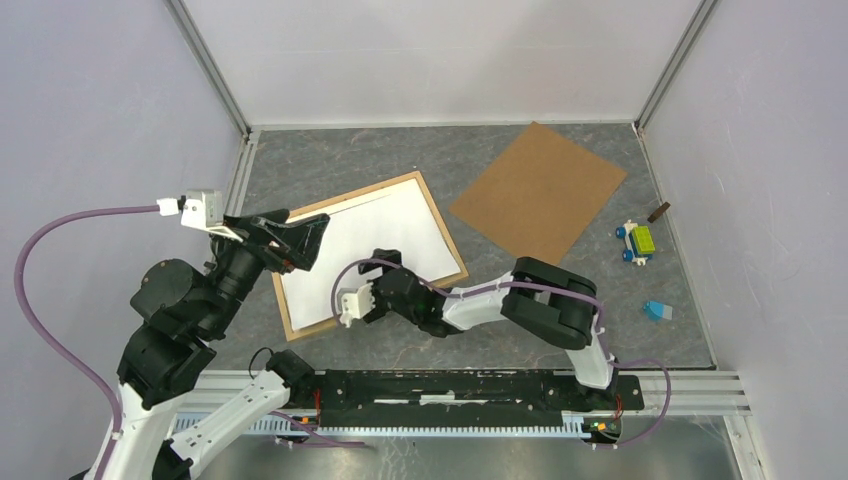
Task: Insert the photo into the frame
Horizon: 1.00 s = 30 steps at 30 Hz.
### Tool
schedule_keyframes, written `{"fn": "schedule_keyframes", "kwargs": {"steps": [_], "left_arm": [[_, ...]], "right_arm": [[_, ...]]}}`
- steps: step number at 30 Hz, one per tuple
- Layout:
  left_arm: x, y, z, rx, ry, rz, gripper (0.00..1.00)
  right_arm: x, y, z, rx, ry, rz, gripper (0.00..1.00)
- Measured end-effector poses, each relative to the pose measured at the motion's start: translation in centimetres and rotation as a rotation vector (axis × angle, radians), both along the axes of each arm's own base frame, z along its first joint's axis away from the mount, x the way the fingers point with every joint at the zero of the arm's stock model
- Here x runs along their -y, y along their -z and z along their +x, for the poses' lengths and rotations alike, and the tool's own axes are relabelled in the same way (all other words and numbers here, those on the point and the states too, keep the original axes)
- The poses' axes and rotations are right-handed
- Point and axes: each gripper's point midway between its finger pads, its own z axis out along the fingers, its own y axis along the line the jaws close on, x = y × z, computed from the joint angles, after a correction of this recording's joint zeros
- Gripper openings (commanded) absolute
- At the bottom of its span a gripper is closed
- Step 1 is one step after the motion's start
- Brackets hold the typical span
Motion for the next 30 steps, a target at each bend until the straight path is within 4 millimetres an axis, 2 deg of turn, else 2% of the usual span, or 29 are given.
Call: {"fn": "schedule_keyframes", "kwargs": {"steps": [6, 13, 18, 23, 26, 30], "left_arm": [[0.0, -0.1, 0.0, 0.004, 0.001, -0.003, 1.00], [0.1, 0.1, 0.1, 0.000, 0.001, 0.000, 1.00], [0.2, 0.3, 0.2, -0.004, 0.003, 0.003, 1.00], [0.4, 0.4, 0.1, -0.006, 0.014, 0.005, 1.00], [0.5, 0.4, 0.1, -0.005, 0.019, 0.005, 1.00], [0.5, 0.4, 0.1, -0.005, 0.020, 0.005, 1.00]], "right_arm": [[0.7, -1.3, 0.0, -0.174, 0.118, 0.174, 0.98], [2.5, 0.2, 0.0, -0.382, 0.306, 0.283, 0.98], [4.2, 0.6, 1.1, -0.583, 0.525, 0.473, 0.98], [6.3, 0.3, 2.5, -0.686, 0.694, 0.640, 0.98], [6.9, 0.3, 2.8, -0.695, 0.725, 0.654, 0.98], [7.3, 0.8, 1.5, -0.665, 0.629, 0.543, 0.97]]}}
